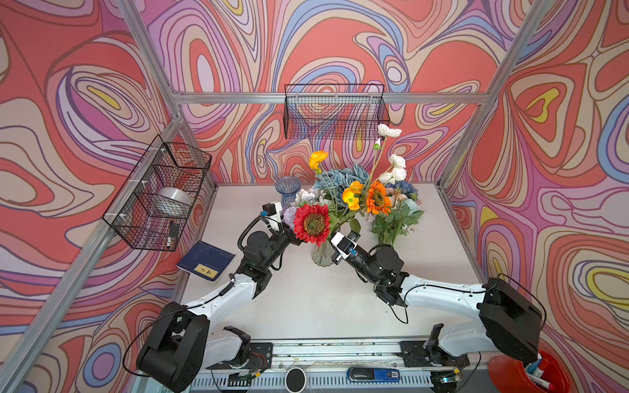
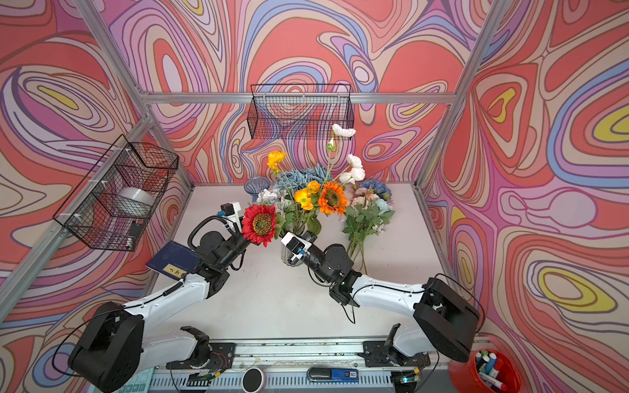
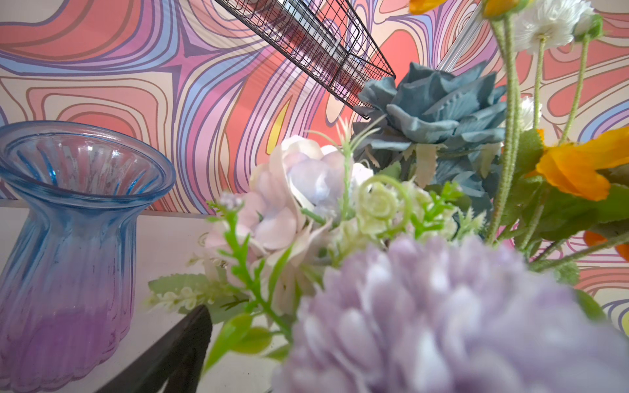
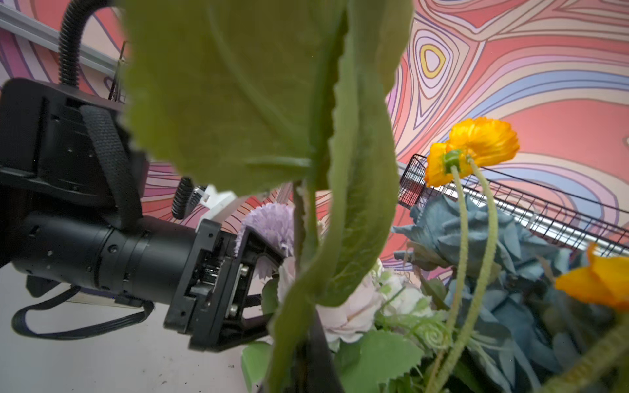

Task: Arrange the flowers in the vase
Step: 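Lower the red gerbera stem into the clear vase with the right gripper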

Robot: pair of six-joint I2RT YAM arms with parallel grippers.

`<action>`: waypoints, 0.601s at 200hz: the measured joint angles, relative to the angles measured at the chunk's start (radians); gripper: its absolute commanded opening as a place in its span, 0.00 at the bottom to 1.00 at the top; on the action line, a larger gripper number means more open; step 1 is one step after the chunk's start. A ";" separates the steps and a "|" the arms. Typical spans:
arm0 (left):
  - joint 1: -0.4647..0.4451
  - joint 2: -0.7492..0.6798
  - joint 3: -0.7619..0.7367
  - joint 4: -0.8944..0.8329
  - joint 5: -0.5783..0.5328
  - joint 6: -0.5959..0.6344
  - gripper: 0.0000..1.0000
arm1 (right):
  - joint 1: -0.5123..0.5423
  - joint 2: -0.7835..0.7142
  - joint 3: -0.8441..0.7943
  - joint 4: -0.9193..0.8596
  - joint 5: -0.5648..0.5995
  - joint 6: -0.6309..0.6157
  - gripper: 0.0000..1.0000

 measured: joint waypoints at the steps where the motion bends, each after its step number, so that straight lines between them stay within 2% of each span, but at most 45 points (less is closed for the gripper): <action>1: 0.000 0.000 0.000 0.000 0.000 0.000 0.99 | -0.001 0.000 -0.001 0.000 0.000 0.002 0.00; 46: 0.000 0.000 0.000 0.000 0.000 0.000 0.99 | -0.023 0.032 -0.043 0.057 0.008 0.109 0.00; 120: 0.000 -0.001 0.000 0.000 0.000 -0.004 0.99 | -0.041 0.126 -0.060 0.111 0.029 0.200 0.00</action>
